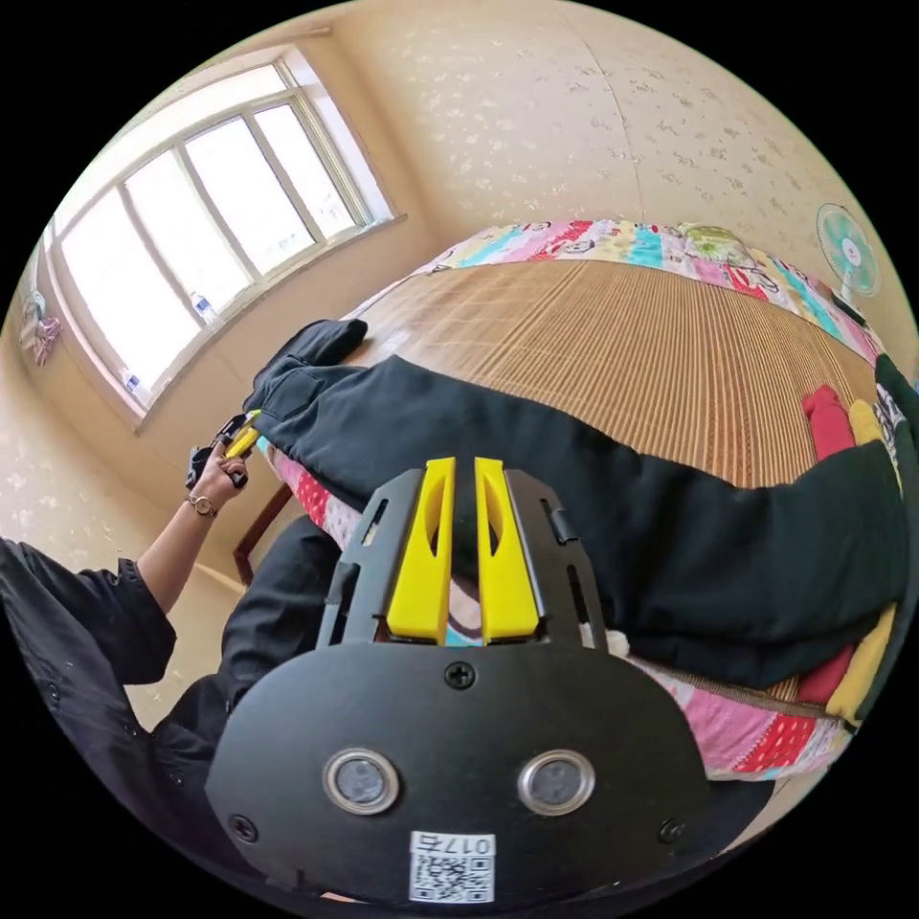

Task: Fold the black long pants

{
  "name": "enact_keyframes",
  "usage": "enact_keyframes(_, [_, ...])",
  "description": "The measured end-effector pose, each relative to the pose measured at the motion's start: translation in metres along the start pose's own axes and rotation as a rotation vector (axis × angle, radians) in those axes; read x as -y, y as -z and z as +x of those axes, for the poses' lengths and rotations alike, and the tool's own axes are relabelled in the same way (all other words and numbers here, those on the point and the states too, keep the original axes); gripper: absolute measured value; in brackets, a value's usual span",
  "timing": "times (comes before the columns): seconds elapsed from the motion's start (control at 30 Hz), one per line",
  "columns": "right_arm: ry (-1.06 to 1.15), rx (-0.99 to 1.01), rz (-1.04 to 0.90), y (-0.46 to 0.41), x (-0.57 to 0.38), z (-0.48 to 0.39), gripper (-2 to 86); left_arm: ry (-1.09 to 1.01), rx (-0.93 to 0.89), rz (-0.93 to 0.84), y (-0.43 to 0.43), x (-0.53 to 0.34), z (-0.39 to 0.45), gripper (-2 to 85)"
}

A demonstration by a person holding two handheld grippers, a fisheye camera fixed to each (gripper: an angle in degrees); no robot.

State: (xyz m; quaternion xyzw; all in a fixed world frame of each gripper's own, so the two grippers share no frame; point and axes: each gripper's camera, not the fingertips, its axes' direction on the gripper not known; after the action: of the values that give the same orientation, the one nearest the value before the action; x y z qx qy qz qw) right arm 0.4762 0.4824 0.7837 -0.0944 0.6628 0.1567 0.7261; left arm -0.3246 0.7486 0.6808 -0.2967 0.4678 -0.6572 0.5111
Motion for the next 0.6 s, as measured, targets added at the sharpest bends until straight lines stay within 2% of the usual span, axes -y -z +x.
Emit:
enact_keyframes(0.17, [0.195,0.111,0.021,-0.045,0.066,-0.066,1.8,-0.079,-0.035,-0.018,0.002,-0.012,0.02,5.6])
enact_keyframes(0.3, [0.145,0.186,-0.047,-0.121,0.091,-0.122,1.2,-0.152,-0.049,-0.033,-0.001,-0.031,0.038,5.4])
enact_keyframes(0.37, [0.084,0.107,-0.066,-0.154,0.086,-0.139,0.9,-0.188,-0.069,-0.045,-0.003,-0.039,0.044,5.3])
enact_keyframes(0.47, [0.041,0.003,-0.244,-0.217,0.07,-0.156,0.6,-0.293,-0.121,-0.079,-0.007,-0.057,0.06,5.2])
enact_keyframes(0.5, [0.08,0.004,-0.171,-0.213,0.063,-0.159,0.5,-0.35,-0.14,-0.113,-0.012,-0.066,0.069,5.2])
enact_keyframes(0.6, [0.029,0.119,-0.171,-0.181,0.062,-0.14,0.4,-0.497,-0.185,-0.159,-0.023,-0.1,0.096,5.2])
